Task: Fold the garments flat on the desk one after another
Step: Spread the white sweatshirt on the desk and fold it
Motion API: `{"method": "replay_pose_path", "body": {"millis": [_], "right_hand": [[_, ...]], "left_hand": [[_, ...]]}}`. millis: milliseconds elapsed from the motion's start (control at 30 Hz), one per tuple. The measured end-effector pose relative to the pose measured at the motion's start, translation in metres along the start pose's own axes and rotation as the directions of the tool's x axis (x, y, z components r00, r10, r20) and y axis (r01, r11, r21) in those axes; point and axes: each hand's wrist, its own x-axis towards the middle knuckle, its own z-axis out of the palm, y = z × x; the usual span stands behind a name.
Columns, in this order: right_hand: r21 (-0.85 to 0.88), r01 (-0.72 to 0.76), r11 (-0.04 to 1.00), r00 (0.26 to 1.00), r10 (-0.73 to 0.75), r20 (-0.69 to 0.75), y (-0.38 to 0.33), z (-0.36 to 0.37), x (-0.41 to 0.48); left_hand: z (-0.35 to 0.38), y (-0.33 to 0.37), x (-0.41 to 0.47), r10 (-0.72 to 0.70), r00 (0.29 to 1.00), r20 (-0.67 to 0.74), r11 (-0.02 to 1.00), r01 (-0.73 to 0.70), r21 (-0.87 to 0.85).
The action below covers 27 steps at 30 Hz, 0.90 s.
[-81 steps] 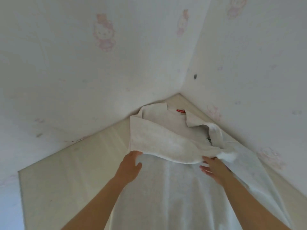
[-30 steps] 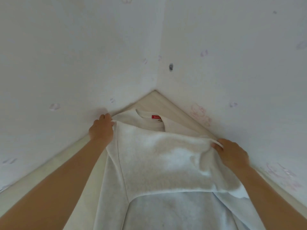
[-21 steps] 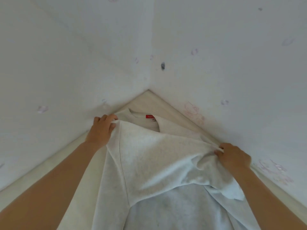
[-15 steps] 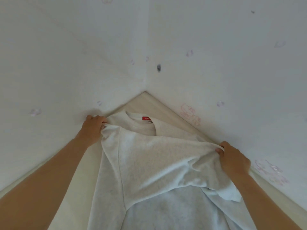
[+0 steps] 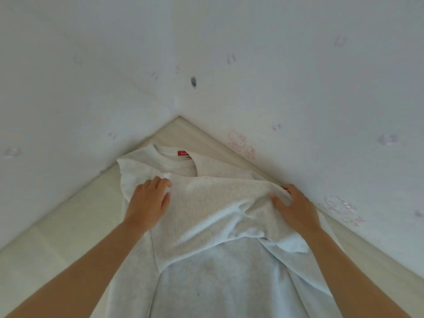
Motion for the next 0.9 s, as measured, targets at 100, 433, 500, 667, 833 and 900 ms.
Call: {"method": "replay_pose_path", "body": {"millis": [100,433,500,667,833,900], "right_hand": [[0.191,0.023,0.981,0.999,-0.017,-0.031,0.004,0.0,-0.006],[0.342,-0.438,0.832,0.885,0.465,0.002,0.063,-0.007,-0.06],[0.404,-0.524,0.75,0.847,0.51,0.151,0.055,-0.008,-0.068],[0.655,-0.549,0.518,0.834,0.394,0.387,0.043,-0.022,-0.08],[0.846,-0.01,0.534,0.771,0.542,-0.333,0.067,-0.077,-0.073],[0.884,-0.034,0.466,0.673,0.665,-0.324,0.078,-0.086,-0.069]], "left_hand": [[0.015,0.038,-0.03,0.092,0.992,0.086,0.995,-0.087,-0.055],[0.024,0.098,-0.065,-0.291,0.956,0.031,0.936,0.291,-0.198],[0.025,0.099,-0.07,-0.299,0.954,0.026,0.932,0.298,-0.208],[0.029,0.09,-0.089,-0.295,0.945,0.141,0.906,0.324,-0.273],[0.023,0.074,-0.093,-0.146,0.922,0.358,0.959,0.221,-0.176],[0.024,0.069,-0.094,-0.137,0.896,0.423,0.984,0.174,-0.049]]}}
